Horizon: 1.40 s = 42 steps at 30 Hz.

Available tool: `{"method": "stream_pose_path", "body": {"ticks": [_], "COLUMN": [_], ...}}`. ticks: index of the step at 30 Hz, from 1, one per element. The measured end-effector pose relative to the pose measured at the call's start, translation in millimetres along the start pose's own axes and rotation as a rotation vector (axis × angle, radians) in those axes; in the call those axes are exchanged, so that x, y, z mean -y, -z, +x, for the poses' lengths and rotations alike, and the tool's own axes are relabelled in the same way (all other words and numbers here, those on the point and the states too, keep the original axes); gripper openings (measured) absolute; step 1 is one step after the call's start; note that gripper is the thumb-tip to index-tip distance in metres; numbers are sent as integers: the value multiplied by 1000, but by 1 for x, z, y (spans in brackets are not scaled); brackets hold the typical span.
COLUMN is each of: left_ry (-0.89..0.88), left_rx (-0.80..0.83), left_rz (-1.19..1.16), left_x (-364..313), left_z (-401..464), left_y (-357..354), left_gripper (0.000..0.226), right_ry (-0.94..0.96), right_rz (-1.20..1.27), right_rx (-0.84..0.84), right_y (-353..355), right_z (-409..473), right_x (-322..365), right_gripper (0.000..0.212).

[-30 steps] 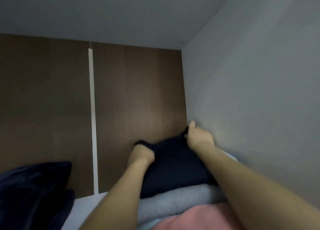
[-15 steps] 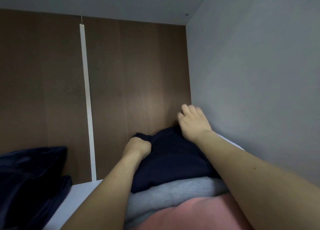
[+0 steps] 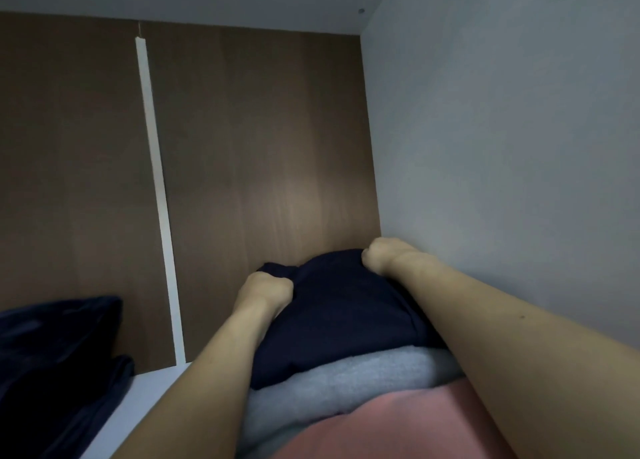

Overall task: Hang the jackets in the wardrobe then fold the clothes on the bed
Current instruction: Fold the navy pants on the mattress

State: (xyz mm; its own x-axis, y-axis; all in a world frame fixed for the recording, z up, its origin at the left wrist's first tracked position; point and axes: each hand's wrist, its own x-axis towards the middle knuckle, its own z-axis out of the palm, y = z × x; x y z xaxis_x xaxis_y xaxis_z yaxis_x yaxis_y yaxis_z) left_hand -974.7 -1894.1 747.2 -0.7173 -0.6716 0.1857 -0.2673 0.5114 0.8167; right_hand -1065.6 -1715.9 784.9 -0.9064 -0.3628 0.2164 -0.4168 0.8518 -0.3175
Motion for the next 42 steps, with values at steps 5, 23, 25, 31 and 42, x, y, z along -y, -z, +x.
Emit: {"method": "stream_pose_path", "body": {"ticks": [5, 23, 25, 31, 42], "left_ry": [39, -899, -986, -1195, -1508], "left_rx": [37, -578, -583, -590, -450], "left_rz": [-53, 655, 561, 314, -164], "left_x": [-9, -70, -71, -96, -201], "left_z": [-6, -195, -224, -321, -596], "left_y": [3, 132, 135, 133, 114], "left_gripper": [23, 48, 51, 60, 62], "right_ry": [11, 269, 273, 206, -19], "right_rz": [-37, -97, -115, -344, -673], "right_rx": [-8, -493, -571, -831, -1110], "right_y": [8, 142, 155, 193, 298], "right_z": [-4, -248, -297, -445, -736], "right_x": [3, 38, 32, 6, -92], "right_gripper": [35, 55, 57, 55, 54]}}
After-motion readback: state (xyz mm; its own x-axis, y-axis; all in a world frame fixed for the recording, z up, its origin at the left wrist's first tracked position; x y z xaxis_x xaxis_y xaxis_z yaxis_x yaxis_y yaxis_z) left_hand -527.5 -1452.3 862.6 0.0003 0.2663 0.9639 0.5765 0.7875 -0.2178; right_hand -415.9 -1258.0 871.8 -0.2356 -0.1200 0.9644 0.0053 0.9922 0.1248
